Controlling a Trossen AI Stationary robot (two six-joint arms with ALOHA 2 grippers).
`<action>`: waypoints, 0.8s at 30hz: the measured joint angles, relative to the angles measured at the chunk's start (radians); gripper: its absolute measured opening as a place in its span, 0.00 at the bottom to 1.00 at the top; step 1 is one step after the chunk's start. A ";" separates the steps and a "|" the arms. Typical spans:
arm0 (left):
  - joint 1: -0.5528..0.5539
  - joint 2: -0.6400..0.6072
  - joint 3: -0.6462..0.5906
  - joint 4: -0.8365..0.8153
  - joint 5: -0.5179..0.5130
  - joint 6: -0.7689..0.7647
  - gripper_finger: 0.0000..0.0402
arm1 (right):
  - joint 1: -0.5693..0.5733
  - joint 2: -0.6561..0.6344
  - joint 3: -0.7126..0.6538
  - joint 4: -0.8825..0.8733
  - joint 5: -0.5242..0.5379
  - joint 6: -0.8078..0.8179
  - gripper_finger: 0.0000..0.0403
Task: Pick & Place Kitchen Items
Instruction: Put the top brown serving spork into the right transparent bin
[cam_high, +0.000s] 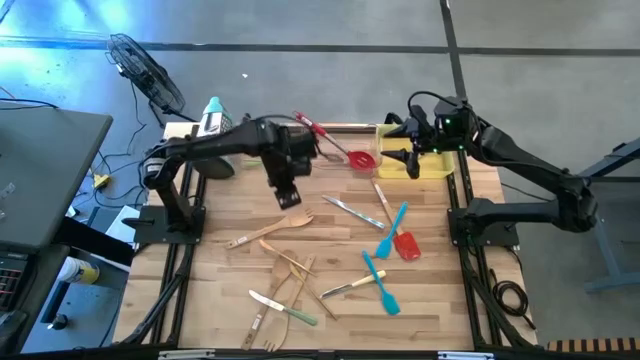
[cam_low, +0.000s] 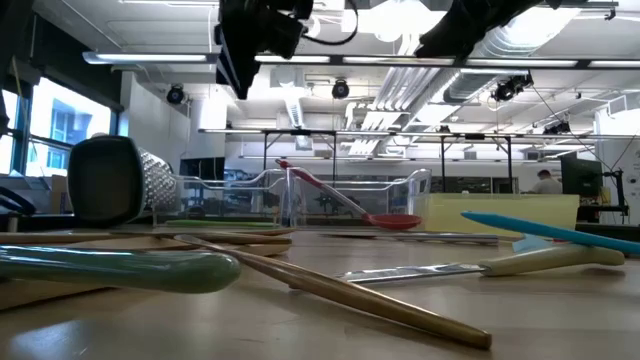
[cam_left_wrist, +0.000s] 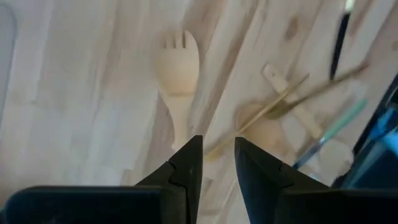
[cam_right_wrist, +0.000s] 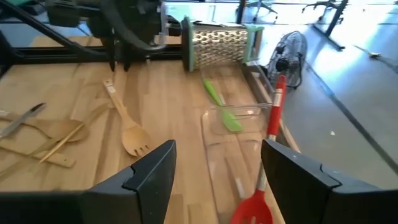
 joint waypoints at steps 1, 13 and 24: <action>-0.021 0.000 0.000 -0.003 -0.024 0.004 0.22 | 0.000 0.004 0.000 0.000 -0.011 0.001 0.57; -0.214 0.000 -0.032 -0.034 -0.179 -0.130 0.22 | 0.000 0.020 0.000 -0.001 -0.153 0.034 0.57; -0.258 -0.008 -0.222 0.077 -0.191 -0.182 0.22 | 0.000 0.020 0.000 -0.008 -0.271 0.035 0.57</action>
